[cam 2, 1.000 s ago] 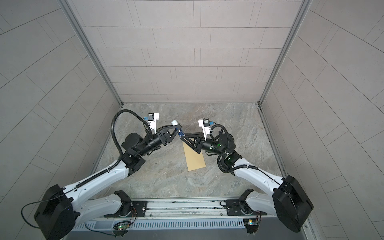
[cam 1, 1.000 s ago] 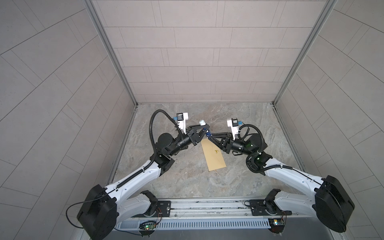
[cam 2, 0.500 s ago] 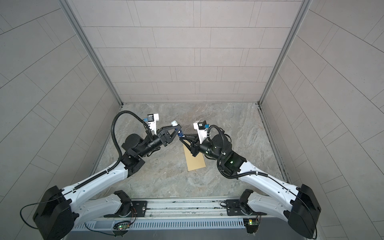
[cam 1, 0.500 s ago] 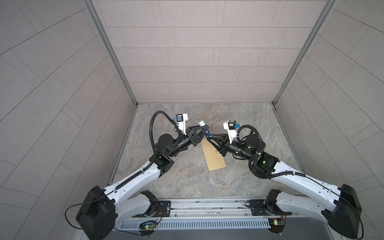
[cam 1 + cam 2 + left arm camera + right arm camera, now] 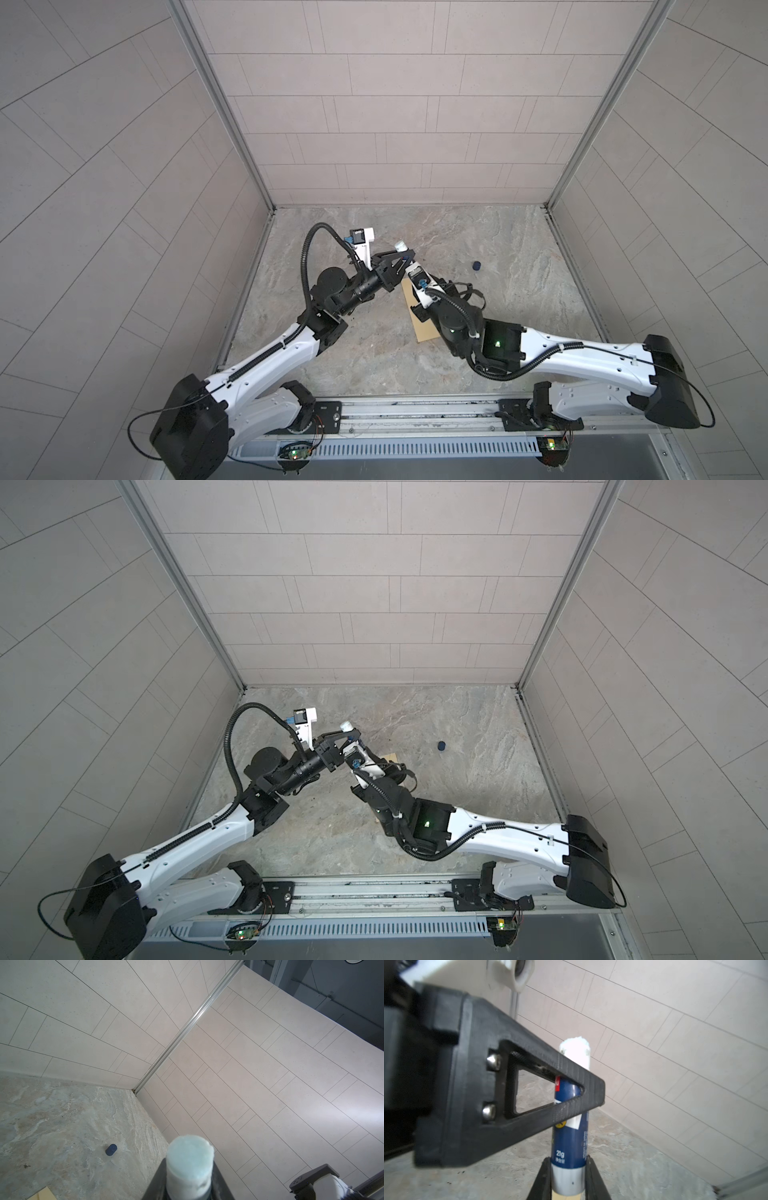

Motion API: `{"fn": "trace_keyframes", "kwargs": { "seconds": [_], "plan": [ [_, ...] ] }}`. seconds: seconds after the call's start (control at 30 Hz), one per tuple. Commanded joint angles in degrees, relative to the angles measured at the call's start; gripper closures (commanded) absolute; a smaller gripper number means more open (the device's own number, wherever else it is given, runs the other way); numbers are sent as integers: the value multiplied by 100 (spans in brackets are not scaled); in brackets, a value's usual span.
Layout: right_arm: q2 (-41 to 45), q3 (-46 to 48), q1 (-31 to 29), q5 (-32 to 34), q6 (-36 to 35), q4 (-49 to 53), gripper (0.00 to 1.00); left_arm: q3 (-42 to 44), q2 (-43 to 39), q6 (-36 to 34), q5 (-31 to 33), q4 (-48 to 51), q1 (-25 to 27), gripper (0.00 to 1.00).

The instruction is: Place the letter into the envelope and seal it

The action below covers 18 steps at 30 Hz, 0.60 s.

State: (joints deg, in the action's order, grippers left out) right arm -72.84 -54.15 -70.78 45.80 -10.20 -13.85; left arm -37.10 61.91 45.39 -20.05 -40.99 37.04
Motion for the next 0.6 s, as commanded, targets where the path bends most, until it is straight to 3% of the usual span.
{"fn": "trace_keyframes", "kwargs": {
  "seconds": [0.0,0.17,0.23,0.3,0.37,0.5,0.57],
  "plan": [
    [-277,-190,-381,602,-1180,-714,100,66,46,-214,225,289,1,100],
    [-181,-127,-371,145,-894,-564,100,79,5,-234,251,329,1,100],
    [4,-135,-274,-380,-591,-176,91,64,-24,-233,232,337,-3,100],
    [252,-142,4,-1421,-146,415,73,9,-38,-239,132,364,0,100],
    [568,-71,515,-2937,413,892,54,-44,-90,-266,41,452,-7,100],
    [1059,203,1513,-5225,1245,1090,30,-127,-210,-344,-83,559,-12,100],
    [1184,304,1916,-6135,1565,1116,25,-207,-251,-355,-189,618,-12,100]
  ]
}}
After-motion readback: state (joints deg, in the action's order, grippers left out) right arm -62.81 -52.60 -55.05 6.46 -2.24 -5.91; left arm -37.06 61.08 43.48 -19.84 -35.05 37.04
